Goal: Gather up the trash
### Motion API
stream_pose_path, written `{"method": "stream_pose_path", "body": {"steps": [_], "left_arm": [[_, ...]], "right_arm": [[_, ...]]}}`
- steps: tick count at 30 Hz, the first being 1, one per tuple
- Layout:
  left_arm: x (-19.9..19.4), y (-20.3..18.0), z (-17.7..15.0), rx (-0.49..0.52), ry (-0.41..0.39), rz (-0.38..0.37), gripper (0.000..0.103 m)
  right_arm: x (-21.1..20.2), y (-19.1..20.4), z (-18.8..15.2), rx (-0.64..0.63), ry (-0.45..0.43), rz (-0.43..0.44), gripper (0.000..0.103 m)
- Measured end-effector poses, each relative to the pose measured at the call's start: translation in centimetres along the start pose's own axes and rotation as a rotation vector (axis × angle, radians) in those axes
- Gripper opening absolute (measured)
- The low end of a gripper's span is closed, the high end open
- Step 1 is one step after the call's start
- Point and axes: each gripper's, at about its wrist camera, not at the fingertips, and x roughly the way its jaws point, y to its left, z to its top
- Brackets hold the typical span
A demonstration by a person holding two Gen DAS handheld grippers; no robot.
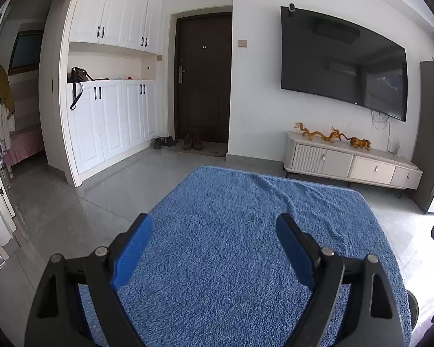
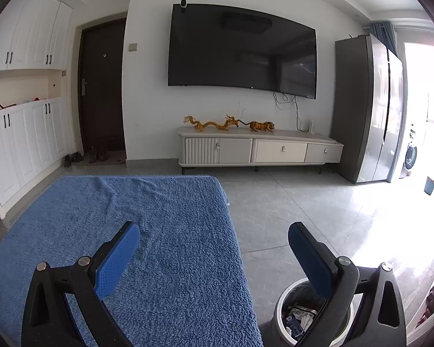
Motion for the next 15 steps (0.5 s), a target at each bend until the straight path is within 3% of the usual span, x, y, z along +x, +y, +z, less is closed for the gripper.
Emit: {"method": "stream_pose_path", "body": {"steps": [15], "left_arm": [[1.1,-0.7,0.1,0.024,0.012,-0.010,0.087]], "right_arm": [[1.1,-0.9,-0.5,-0.021,0.021,-0.047,0.103]]}}
